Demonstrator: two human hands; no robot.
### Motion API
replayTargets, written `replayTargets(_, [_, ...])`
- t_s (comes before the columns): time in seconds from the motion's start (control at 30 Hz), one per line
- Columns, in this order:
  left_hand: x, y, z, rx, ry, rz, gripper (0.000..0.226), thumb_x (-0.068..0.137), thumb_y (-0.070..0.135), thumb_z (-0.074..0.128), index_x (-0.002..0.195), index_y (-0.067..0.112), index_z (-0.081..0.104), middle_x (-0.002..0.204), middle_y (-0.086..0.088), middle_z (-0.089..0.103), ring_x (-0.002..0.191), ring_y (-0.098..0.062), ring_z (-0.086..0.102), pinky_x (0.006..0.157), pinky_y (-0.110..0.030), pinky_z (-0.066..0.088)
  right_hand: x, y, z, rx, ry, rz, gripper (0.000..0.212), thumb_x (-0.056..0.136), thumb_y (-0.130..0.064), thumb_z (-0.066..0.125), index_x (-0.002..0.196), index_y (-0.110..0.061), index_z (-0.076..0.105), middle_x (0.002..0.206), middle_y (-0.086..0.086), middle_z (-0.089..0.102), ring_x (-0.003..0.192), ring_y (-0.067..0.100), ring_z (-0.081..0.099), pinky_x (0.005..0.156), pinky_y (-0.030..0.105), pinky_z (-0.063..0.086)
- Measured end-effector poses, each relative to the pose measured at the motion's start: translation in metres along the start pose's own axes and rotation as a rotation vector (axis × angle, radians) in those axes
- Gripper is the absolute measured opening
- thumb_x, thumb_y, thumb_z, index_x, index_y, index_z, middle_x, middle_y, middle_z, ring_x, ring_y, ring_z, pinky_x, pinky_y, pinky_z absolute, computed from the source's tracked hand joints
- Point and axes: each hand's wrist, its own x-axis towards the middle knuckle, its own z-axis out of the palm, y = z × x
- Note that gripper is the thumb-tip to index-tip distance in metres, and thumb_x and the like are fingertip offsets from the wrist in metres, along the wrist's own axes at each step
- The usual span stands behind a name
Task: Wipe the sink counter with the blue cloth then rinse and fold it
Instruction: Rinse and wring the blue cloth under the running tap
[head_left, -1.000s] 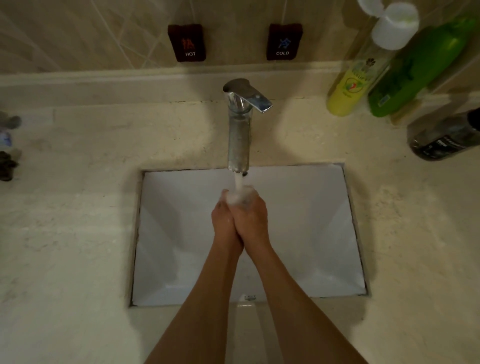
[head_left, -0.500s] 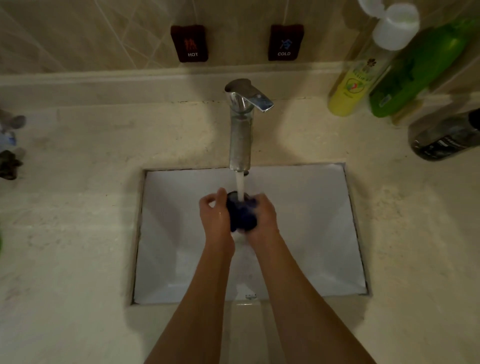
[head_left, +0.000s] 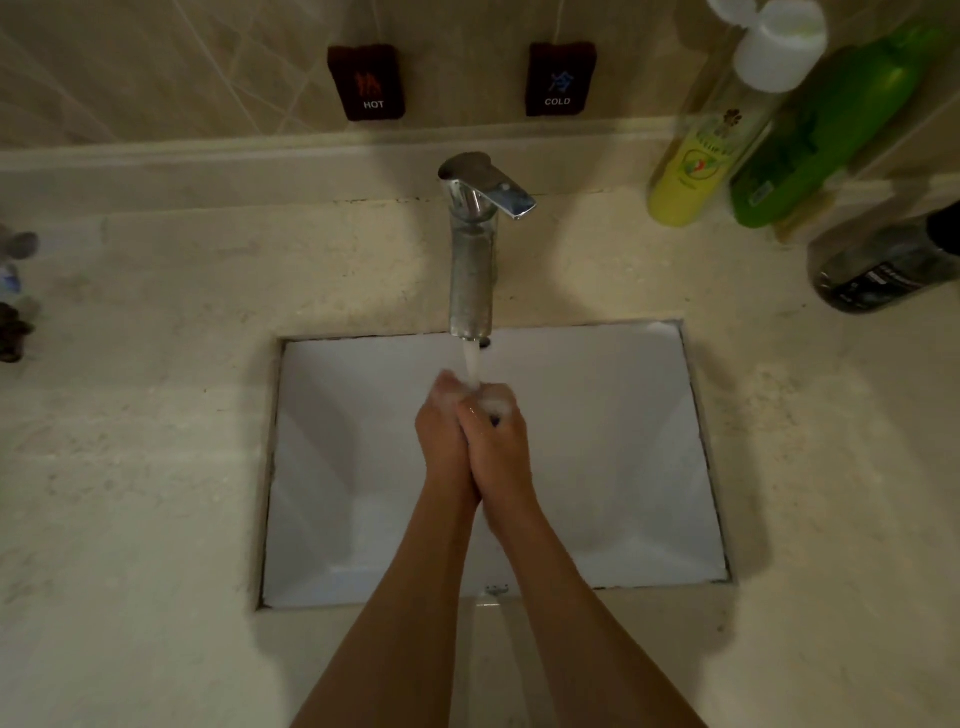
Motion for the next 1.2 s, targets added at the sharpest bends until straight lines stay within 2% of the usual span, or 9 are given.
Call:
replayTargets(0.23, [0.004, -0.007, -0.011, 0.100, -0.059, -0.035, 0.026, 0.102, 0.023, 0.042, 0.080, 0.028, 0.054, 0.077, 0.007, 0.057, 0.071, -0.010, 0.055, 0.063, -0.027, 0.047, 0.031, -0.002, 0.006, -0.214, 0.097, 0.121, 0.024, 0.080, -0.041, 0.068, 0.074, -0.018, 0.065, 0.076, 0.006, 0.073, 0.075, 0.024, 0.073, 0.072, 0.043, 0.062])
replayTargets(0.37, [-0.002, -0.003, -0.009, 0.050, 0.086, -0.005, 0.027, 0.092, 0.018, 0.050, 0.067, 0.012, 0.058, 0.064, -0.005, 0.056, 0.059, -0.018, 0.052, 0.049, -0.027, 0.044, 0.043, 0.002, 0.003, 0.103, 0.122, 0.429, 0.022, 0.095, -0.015, 0.053, 0.077, -0.005, 0.063, 0.072, 0.013, 0.066, 0.063, 0.028, 0.065, 0.055, 0.035, 0.054])
replayTargets(0.5, [-0.010, 0.003, -0.004, 0.005, 0.118, 0.082, 0.011, 0.096, 0.022, 0.057, 0.094, 0.013, 0.062, 0.090, -0.001, 0.067, 0.085, -0.017, 0.066, 0.069, -0.025, 0.056, 0.039, 0.006, -0.009, 0.447, -0.001, 0.604, 0.037, 0.092, -0.037, 0.049, 0.098, -0.006, 0.069, 0.097, 0.018, 0.070, 0.091, 0.032, 0.065, 0.074, 0.040, 0.053])
replayTargets(0.63, [0.002, 0.001, -0.004, -0.003, 0.102, -0.012, 0.003, 0.089, 0.029, 0.062, 0.087, 0.027, 0.063, 0.115, -0.008, 0.064, 0.102, -0.025, 0.065, 0.088, -0.044, 0.058, 0.020, 0.000, -0.014, 0.694, -0.158, 0.475, 0.033, 0.100, -0.022, 0.046, 0.119, -0.005, 0.066, 0.106, 0.018, 0.069, 0.107, 0.033, 0.063, 0.105, 0.051, 0.045])
replayTargets(0.77, [0.012, 0.007, -0.003, -0.087, 0.162, -0.018, 0.018, 0.085, 0.038, 0.059, 0.093, 0.022, 0.059, 0.108, -0.012, 0.064, 0.096, -0.029, 0.067, 0.084, -0.048, 0.058, 0.006, 0.000, -0.002, 0.418, -0.190, 0.171, 0.037, 0.092, -0.013, 0.047, 0.124, -0.010, 0.065, 0.118, 0.020, 0.069, 0.111, 0.034, 0.066, 0.097, 0.049, 0.053])
replayTargets(0.83, [0.010, 0.009, -0.003, -0.144, 0.083, -0.013, 0.016, 0.095, 0.029, 0.052, 0.099, 0.014, 0.049, 0.089, -0.009, 0.061, 0.079, -0.025, 0.064, 0.070, -0.039, 0.056, 0.007, -0.001, 0.007, 0.225, -0.115, 0.079, 0.036, 0.090, -0.025, 0.050, 0.121, -0.012, 0.064, 0.111, 0.015, 0.068, 0.103, 0.026, 0.068, 0.091, 0.045, 0.056])
replayTargets(0.93, [0.004, 0.004, -0.001, -0.093, 0.000, -0.024, 0.024, 0.095, 0.026, 0.046, 0.086, 0.007, 0.057, 0.080, -0.015, 0.061, 0.073, -0.029, 0.062, 0.070, -0.048, 0.057, 0.016, -0.002, 0.014, -0.074, 0.015, -0.026, 0.030, 0.087, -0.046, 0.062, 0.100, -0.019, 0.062, 0.093, 0.003, 0.066, 0.086, 0.018, 0.067, 0.082, 0.044, 0.057])
replayTargets(1.1, [0.001, 0.000, -0.005, -0.013, -0.003, -0.071, 0.029, 0.098, 0.019, 0.047, 0.083, 0.007, 0.069, 0.078, -0.012, 0.071, 0.069, -0.023, 0.069, 0.056, -0.029, 0.053, 0.036, -0.004, 0.011, -0.178, 0.165, 0.164, 0.042, 0.075, -0.057, 0.069, 0.081, -0.016, 0.072, 0.079, 0.005, 0.075, 0.077, 0.023, 0.074, 0.073, 0.046, 0.062])
replayTargets(1.2, [0.001, -0.002, -0.010, 0.059, 0.058, -0.062, 0.023, 0.091, 0.014, 0.048, 0.070, 0.009, 0.055, 0.067, -0.008, 0.057, 0.063, -0.022, 0.054, 0.055, -0.030, 0.045, 0.043, -0.003, 0.011, -0.003, 0.145, 0.368, 0.022, 0.092, -0.025, 0.062, 0.084, -0.007, 0.070, 0.086, 0.018, 0.074, 0.077, 0.034, 0.073, 0.072, 0.052, 0.062])
